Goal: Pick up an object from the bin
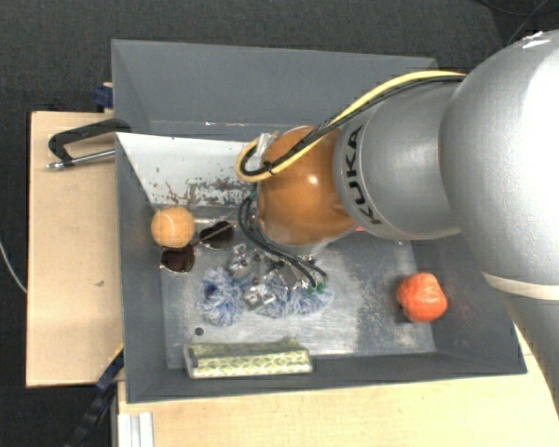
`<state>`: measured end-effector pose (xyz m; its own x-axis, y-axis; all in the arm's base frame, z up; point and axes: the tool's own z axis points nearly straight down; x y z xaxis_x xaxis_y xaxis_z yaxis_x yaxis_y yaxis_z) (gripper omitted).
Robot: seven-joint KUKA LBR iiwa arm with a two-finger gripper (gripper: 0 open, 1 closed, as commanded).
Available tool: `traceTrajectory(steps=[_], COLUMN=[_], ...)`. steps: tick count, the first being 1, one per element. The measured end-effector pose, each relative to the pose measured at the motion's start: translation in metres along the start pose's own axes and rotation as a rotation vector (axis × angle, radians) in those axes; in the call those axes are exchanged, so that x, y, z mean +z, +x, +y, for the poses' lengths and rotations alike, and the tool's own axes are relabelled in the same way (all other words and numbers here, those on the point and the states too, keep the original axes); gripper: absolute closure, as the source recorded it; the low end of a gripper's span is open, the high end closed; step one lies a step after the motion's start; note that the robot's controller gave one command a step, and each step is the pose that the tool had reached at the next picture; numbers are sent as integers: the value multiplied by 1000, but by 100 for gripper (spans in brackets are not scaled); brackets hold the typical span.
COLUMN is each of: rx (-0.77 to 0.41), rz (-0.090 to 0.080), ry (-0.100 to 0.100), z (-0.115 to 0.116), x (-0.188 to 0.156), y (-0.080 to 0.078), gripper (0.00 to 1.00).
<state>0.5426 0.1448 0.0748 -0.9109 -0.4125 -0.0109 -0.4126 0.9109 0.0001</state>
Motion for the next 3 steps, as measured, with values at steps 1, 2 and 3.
traceTrajectory(steps=[1,2,3], rx=[66,66,45], rz=[6,6,5], ry=[0,0,0], z=[1,1,-4], x=[-89,-89,-179], y=[19,19,10], gripper=[100,100,100])
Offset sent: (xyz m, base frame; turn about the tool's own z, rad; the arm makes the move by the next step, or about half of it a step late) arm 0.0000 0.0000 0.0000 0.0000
